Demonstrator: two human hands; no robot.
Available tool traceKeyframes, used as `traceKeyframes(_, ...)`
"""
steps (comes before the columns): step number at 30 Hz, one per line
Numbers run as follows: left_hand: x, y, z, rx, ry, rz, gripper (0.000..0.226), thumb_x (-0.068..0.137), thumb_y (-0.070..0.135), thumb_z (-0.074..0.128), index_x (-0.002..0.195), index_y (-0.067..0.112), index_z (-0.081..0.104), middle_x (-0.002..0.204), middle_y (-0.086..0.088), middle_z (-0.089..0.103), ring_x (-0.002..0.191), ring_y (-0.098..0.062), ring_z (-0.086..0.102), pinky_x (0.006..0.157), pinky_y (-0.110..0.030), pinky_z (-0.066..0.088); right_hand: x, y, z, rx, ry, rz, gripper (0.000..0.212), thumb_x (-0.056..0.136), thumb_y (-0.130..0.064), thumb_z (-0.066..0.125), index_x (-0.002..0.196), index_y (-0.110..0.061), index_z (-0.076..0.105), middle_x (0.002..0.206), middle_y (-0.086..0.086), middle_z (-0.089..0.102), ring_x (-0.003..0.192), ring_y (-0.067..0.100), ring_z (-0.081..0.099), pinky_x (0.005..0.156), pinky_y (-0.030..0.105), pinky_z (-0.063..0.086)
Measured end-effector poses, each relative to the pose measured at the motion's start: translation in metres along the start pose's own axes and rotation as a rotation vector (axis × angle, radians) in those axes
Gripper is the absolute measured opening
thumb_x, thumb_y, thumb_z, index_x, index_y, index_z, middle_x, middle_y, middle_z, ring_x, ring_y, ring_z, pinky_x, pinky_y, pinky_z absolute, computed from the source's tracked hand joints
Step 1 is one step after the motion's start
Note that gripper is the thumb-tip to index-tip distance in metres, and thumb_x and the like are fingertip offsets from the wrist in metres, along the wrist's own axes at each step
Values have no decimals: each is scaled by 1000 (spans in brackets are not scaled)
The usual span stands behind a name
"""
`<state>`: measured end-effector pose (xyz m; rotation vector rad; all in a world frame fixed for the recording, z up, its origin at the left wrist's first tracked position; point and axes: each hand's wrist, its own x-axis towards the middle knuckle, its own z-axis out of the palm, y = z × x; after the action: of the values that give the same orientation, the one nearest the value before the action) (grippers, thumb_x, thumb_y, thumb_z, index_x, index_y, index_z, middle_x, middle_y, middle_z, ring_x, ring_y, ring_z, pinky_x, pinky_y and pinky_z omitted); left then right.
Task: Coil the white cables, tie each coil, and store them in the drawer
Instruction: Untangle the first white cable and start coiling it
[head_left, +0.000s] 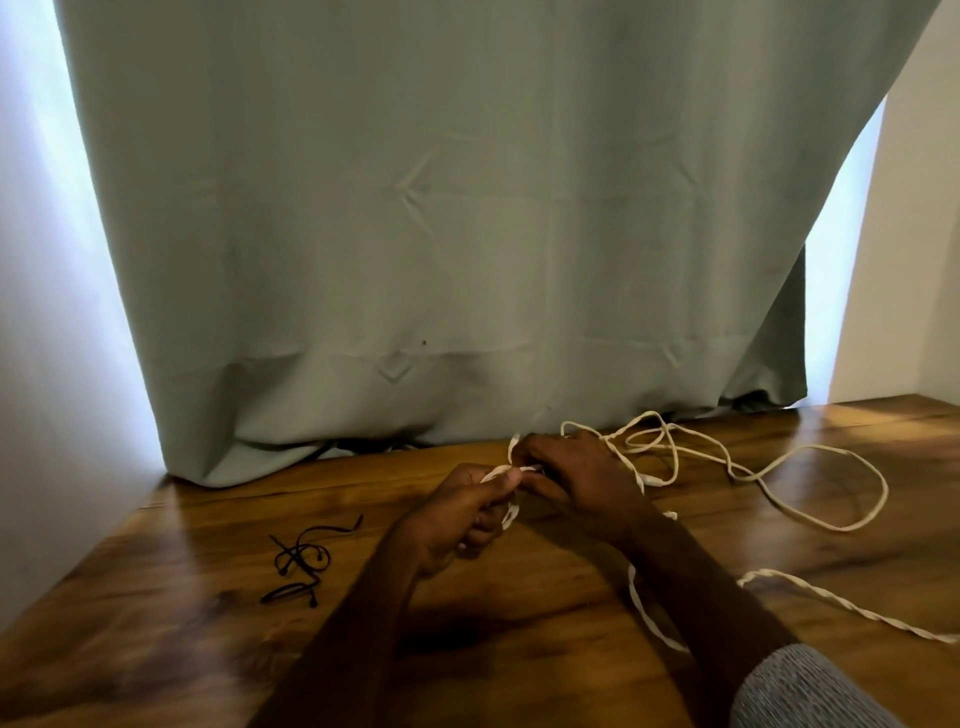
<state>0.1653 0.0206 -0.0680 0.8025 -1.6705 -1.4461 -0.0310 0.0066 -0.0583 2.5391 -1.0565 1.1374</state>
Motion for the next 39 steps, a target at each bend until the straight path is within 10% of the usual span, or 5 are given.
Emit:
traceKeyframes(9,2,-2,1,-247,-52,-61,44,97,51,48,69,18,41,48,2,22,33,-9,15,41,-21,7,-7,13,7,49,3,137,56,99,-65,30,127,-28,61,132,-10,62,129,7,50,122,42,16)
traceKeyframes(13,0,-3,-3,-427,-124,-53,46,94,49,54,66,17,35,42,5,24,30,-7,17,40,-17,9,-6,22,6,168,21,215,47,101,-58,35,125,-26,60,118,-12,63,109,7,56,95,31,46)
traceKeyframes(20,0,2,-3,-615,-186,-67,42,93,40,54,60,17,40,38,4,30,27,-6,23,38,-17,10,-2,12,12,110,66,193,31,106,-44,38,104,-21,59,93,-11,59,82,7,54,73,24,44)
traceKeyframes(30,1,9,-8,-823,-14,124,51,97,47,40,78,5,63,38,7,23,24,-3,24,35,-15,12,-4,-4,29,-90,-273,293,45,106,-52,27,140,-27,43,110,4,70,89,20,66,81,38,56)
traceKeyframes(39,1,15,-14,-878,226,239,49,94,21,43,129,-12,51,50,6,32,35,-2,28,35,-19,23,2,-25,37,-426,-442,150,42,104,-55,30,125,-24,47,115,9,69,102,33,65,91,49,45)
